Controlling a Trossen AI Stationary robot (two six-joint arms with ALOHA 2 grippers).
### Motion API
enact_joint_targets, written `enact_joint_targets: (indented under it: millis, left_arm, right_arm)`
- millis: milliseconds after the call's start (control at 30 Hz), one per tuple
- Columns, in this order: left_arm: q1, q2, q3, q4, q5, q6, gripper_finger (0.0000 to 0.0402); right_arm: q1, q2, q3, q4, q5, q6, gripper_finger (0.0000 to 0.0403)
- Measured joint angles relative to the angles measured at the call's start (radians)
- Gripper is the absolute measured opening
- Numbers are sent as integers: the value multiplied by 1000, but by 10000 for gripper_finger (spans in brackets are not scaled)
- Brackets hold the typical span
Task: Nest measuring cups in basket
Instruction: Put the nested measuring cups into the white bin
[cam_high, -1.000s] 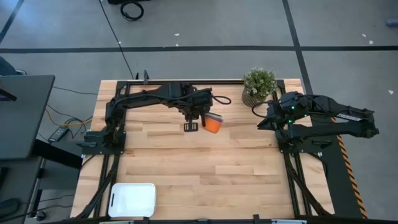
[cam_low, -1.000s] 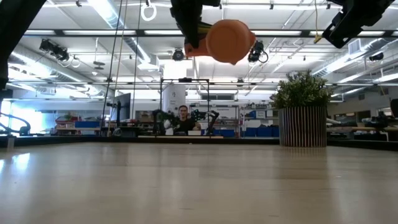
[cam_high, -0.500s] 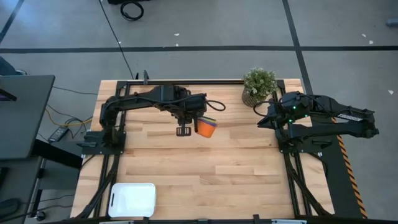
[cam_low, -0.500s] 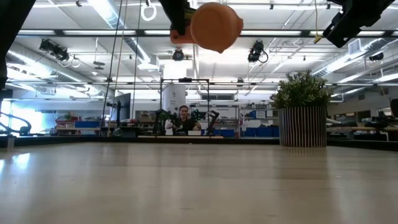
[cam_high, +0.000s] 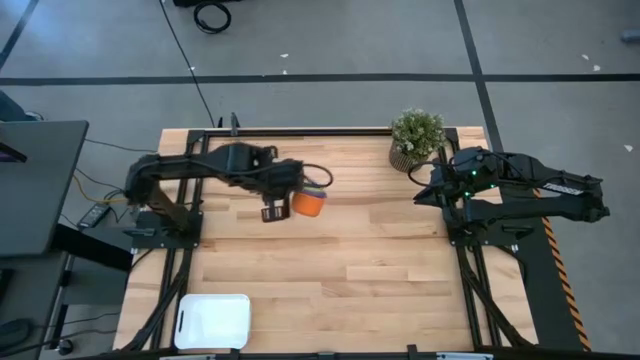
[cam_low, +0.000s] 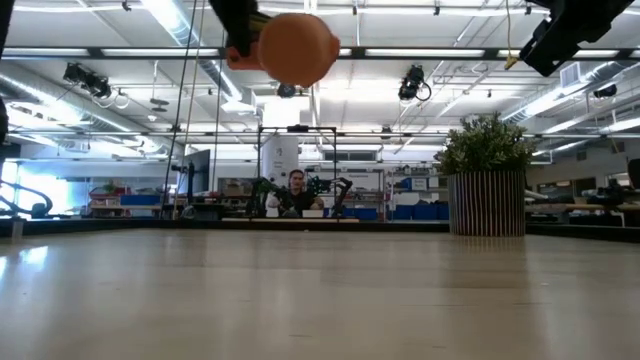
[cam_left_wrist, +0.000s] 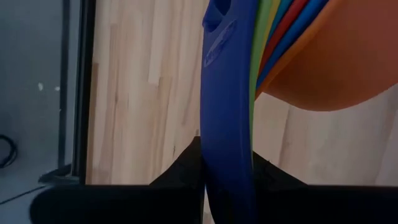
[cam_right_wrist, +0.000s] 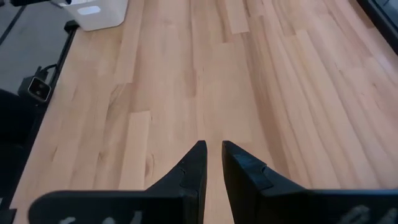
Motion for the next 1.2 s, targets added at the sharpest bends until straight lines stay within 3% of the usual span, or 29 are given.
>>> enact_joint_targets:
  millis: [367,800,1033,1200]
  left_arm:
    - [-94,-309,-342,171,-25,-96,48]
    - [-257,-665,-637,182,-97,-178,48]
    - [-327,-869,-784,195,-105,-189,48]
    - [-350,-998,-874,197,-110,-232,48]
  right_arm:
    - [-1,0,0,42,77,19,57]
    - [-1,3,0,217,123,7,57]
    - [34,102,0,337,98,13,57]
    - [88,221,0,462,140,6,57]
